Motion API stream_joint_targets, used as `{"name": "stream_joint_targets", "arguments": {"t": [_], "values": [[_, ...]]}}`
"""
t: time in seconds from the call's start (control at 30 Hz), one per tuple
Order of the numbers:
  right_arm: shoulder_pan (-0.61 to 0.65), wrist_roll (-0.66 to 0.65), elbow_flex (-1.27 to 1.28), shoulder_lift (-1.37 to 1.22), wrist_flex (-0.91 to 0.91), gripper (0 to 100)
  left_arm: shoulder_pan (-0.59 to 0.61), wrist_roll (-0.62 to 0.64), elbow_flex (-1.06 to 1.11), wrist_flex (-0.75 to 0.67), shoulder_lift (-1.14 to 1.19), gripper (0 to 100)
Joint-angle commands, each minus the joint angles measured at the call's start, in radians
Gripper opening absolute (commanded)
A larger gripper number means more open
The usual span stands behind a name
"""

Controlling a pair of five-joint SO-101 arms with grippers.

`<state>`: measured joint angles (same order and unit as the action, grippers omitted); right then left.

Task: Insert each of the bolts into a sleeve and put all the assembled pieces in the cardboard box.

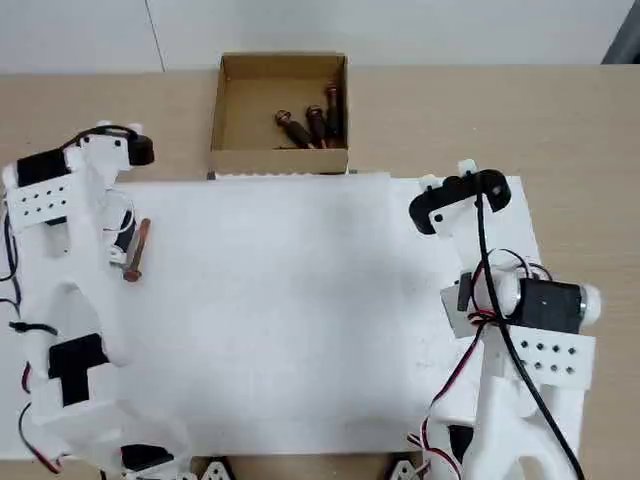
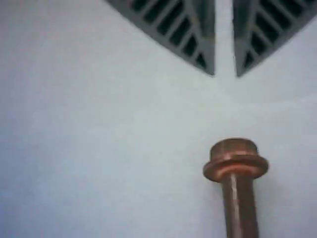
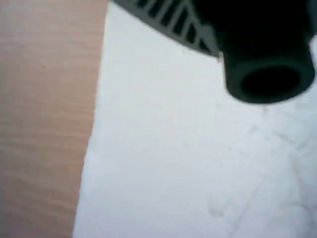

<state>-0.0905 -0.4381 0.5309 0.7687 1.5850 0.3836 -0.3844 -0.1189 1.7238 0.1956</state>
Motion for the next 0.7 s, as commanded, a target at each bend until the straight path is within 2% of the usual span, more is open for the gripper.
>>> {"name": "stream_joint_targets", "arguments": {"t": [0.0, 0.33, 0.67], "values": [[-0.004, -0.008, -0.005, 0.012, -0.021, 0.6, 0.006, -0.023, -0.085, 0.028, 0.008, 11], [-0.002, -0.008, 0.098, 0.021, -0.076, 0.6, 0.008, -0.026, -0.125, 0.026, 0.16, 13], [0.076, -0.002, 0.097, 0.021, -0.074, 0.5, 0.008, -0.026, -0.125, -0.087, 0.267, 13]]}}
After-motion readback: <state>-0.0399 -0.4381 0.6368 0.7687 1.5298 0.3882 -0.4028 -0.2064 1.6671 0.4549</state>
